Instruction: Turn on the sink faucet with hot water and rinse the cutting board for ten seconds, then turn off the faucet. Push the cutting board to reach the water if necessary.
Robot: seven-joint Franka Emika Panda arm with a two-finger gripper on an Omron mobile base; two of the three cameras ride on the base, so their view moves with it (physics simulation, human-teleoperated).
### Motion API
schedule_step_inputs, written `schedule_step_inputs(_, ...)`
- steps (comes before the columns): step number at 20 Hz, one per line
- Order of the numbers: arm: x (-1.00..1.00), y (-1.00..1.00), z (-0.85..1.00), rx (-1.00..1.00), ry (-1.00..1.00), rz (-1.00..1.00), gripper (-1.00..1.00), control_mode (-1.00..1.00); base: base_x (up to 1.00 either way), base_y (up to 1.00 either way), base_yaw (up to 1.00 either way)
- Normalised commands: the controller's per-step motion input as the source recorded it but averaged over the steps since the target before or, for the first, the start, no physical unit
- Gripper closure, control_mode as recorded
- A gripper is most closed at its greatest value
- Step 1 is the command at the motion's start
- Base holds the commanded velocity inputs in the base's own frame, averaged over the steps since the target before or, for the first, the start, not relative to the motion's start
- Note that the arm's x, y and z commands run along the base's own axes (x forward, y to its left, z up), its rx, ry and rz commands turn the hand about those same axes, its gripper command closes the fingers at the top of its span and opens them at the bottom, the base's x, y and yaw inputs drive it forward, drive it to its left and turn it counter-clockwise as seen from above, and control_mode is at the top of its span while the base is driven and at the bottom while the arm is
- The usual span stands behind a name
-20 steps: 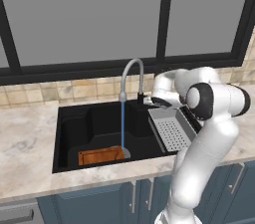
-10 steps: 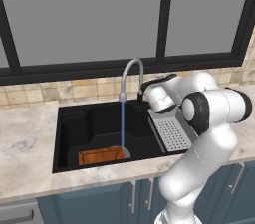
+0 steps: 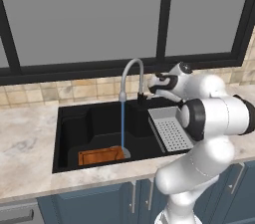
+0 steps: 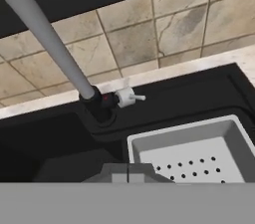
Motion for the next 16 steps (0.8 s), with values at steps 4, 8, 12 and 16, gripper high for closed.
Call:
schedule_step_inputs(4, 0.0, 0.0, 0.0, 0.0, 0.02, 0.0, 1.0, -1.0, 0.0, 0.0, 0.0)
schedule_step_inputs(8, 0.0, -0.07, 0.0, 0.0, 0.0, 0.0, 1.0, -1.0, 0.0, 0.0, 0.0)
schedule_step_inputs(12, 0.0, -0.23, 0.0, 0.0, 0.0, 0.0, 1.0, -1.0, 0.0, 0.0, 0.0)
schedule_step_inputs(16, -0.01, -0.32, 0.0, 0.0, 0.01, 0.01, 1.0, -1.0, 0.0, 0.0, 0.0)
